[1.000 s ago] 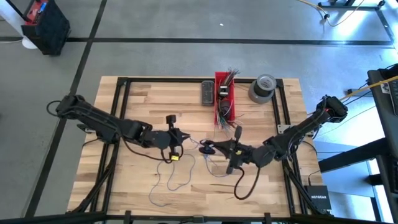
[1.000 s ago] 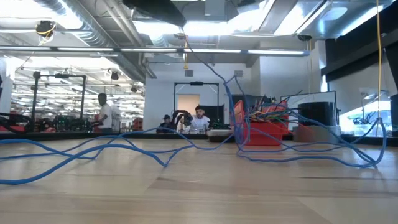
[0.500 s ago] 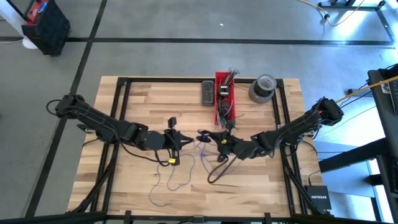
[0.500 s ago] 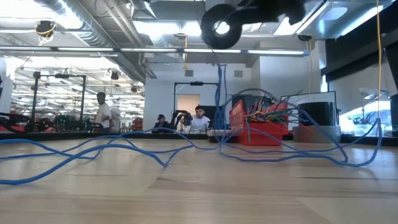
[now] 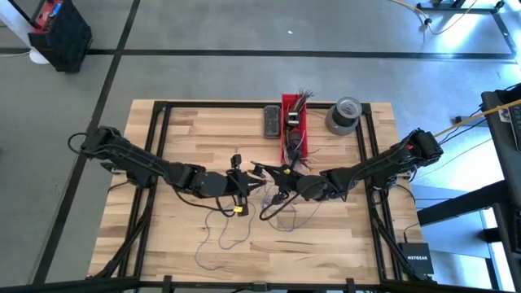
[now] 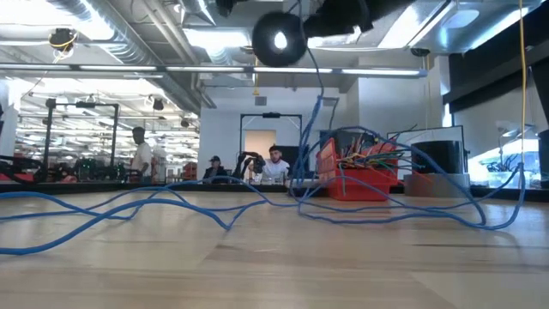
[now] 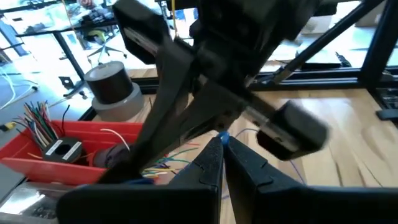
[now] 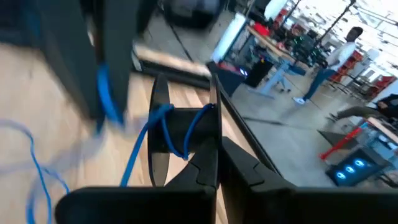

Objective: Coil cords
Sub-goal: Coil the blue wire into the black spool

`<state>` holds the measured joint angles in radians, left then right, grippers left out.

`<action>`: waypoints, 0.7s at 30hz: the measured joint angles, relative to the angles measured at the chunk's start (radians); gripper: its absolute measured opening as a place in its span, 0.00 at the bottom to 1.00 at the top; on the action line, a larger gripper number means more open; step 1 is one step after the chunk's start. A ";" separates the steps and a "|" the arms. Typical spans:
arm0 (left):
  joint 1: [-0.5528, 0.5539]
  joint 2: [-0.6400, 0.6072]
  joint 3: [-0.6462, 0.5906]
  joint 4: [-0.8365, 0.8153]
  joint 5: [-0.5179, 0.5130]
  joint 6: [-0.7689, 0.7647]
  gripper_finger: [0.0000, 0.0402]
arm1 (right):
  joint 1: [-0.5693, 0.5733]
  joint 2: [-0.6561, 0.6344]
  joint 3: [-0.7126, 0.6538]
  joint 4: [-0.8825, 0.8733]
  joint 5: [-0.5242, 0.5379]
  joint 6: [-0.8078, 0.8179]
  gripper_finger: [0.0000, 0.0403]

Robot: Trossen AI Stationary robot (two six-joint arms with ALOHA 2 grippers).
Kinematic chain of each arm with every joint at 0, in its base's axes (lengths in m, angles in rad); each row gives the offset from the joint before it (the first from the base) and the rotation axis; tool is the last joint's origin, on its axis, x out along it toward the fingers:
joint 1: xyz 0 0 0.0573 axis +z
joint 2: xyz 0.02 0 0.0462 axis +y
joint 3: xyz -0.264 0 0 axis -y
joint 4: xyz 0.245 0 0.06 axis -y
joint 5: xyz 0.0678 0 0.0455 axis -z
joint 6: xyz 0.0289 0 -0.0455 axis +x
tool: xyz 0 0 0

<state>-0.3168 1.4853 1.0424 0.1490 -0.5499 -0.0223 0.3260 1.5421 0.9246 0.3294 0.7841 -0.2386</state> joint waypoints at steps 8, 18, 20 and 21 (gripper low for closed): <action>0.040 0.047 0.001 0.043 0.053 -0.003 0.02 | 0.000 -0.002 0.000 0.106 -0.024 0.048 0.02; 0.058 0.044 0.003 0.058 0.049 0.023 0.02 | 0.009 -0.117 0.000 0.203 -0.001 -0.024 0.02; 0.061 0.043 0.004 0.060 0.049 0.025 0.02 | 0.024 -0.144 -0.004 0.229 -0.002 -0.060 0.02; 0.064 0.043 0.006 0.063 0.050 0.029 0.02 | 0.031 -0.156 -0.004 0.244 -0.002 -0.080 0.02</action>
<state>-0.2530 1.5279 1.0482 0.2123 -0.5002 0.0068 0.3574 1.3863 0.9207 0.5734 0.7822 -0.3191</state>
